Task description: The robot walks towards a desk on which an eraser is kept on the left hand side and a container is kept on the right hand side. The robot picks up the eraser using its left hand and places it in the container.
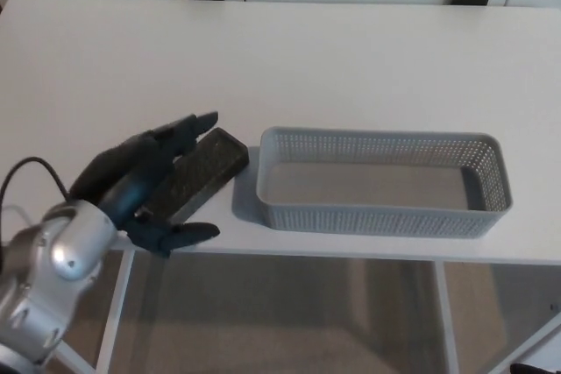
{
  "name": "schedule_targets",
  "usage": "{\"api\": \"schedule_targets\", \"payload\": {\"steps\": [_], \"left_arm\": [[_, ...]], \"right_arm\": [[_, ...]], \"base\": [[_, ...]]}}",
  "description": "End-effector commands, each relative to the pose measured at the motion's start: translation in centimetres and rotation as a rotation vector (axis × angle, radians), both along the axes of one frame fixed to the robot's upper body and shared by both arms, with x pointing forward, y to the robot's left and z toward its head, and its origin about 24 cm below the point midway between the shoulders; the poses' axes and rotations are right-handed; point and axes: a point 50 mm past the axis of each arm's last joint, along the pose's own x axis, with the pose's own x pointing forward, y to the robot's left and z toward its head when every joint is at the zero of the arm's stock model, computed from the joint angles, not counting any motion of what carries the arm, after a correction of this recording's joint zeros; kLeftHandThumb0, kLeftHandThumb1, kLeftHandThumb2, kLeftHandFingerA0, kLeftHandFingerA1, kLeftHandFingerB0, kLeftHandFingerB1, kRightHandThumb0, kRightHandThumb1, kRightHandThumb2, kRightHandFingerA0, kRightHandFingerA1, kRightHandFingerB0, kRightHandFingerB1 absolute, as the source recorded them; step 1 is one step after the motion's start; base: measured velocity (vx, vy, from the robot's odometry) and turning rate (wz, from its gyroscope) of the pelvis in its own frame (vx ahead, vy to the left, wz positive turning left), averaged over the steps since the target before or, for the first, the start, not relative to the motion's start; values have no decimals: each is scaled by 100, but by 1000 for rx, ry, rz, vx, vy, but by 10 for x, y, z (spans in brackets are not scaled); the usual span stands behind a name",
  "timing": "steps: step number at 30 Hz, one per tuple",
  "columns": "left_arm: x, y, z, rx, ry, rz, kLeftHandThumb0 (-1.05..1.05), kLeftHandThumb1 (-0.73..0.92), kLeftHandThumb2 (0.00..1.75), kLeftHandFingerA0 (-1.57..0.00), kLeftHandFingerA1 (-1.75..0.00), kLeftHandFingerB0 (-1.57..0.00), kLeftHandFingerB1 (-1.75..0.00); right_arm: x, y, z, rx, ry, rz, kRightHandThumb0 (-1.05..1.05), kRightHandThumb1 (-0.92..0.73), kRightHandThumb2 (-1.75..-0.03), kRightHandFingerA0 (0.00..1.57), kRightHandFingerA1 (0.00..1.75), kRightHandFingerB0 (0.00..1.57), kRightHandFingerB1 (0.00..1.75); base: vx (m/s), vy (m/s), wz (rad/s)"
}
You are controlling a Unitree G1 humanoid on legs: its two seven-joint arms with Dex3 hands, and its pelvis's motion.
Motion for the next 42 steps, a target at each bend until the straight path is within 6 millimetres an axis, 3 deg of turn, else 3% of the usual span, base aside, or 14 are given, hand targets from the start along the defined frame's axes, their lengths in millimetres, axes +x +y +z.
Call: {"api": "schedule_targets", "payload": {"steps": [1,7,8,10,17,19,20,21,23,31,34,39,40,42], "left_arm": [[13,16,-7,385,-180,205,-71,44,77,0,-2,-2,-9],[14,23,-8,410,-192,231,-60,39,78,-2,-17,-4,-22],[14,24,-8,417,-195,236,-61,51,56,-1,-27,-3,-25],[15,24,-7,415,-195,239,-59,39,78,-1,-19,-4,-24],[16,23,-9,433,-215,235,-59,39,79,-2,-19,-4,-25],[16,19,-11,439,-218,228,-61,51,56,0,-28,-3,-25],[15,17,-11,437,-219,224,-60,39,76,-5,-20,-5,-23],[15,16,-12,432,-222,221,-63,48,56,-1,-27,-3,-24],[16,14,-13,430,-219,221,-61,40,76,-5,-20,-2,-23],[20,6,-19,249,-52,159,-73,45,73,-12,-30,-13,-8],[23,6,-20,189,31,129,-33,24,84,0,-50,0,-49],[28,5,-22,179,79,110,-33,22,84,0,-49,0,-48],[29,3,-21,179,90,104,-65,41,72,-15,-38,-8,-32],[30,1,-21,179,94,95,-60,47,55,-24,-31,-12,-27]], "right_arm": [[-1,-9,4,-19,4,-4,-13,-46,-89,37,60,22,52],[-4,-10,1,-22,16,-9,-13,-45,-89,37,60,21,52],[-4,-10,2,-30,20,-8,-14,-45,-89,38,60,21,52],[-5,-10,2,-31,21,-6,-13,-46,-90,38,60,21,51],[-3,-9,2,-14,13,-11,-12,-46,-90,37,60,20,52],[-3,-9,2,-21,14,-9,-13,-46,-90,37,60,21,52],[-3,-9,2,-24,15,-8,-13,-46,-90,37,60,21,52],[-3,-9,3,-20,17,-10,-12,-46,-90,37,60,20,51],[-1,-9,3,-23,14,-7,-12,-47,-90,37,60,20,51],[-1,-10,3,-12,9,-17,-12,-46,-90,38,60,22,52],[-1,-11,3,-15,4,-12,-13,-46,-90,37,60,21,52],[3,-9,4,-20,5,-15,-13,-46,-89,37,60,22,52],[4,-10,5,-34,4,-1,-13,-46,-89,37,59,22,52],[4,-9,6,-38,7,1,-13,-46,-89,38,59,22,52]], "base": [[0,0,0],[0,0,0],[0,0,0],[0,0,0],[0,0,0],[0,0,0],[0,0,0],[0,0,0],[0,0,0],[0,0,0],[0,0,0],[0,0,0],[0,0,0],[0,0,0]]}}
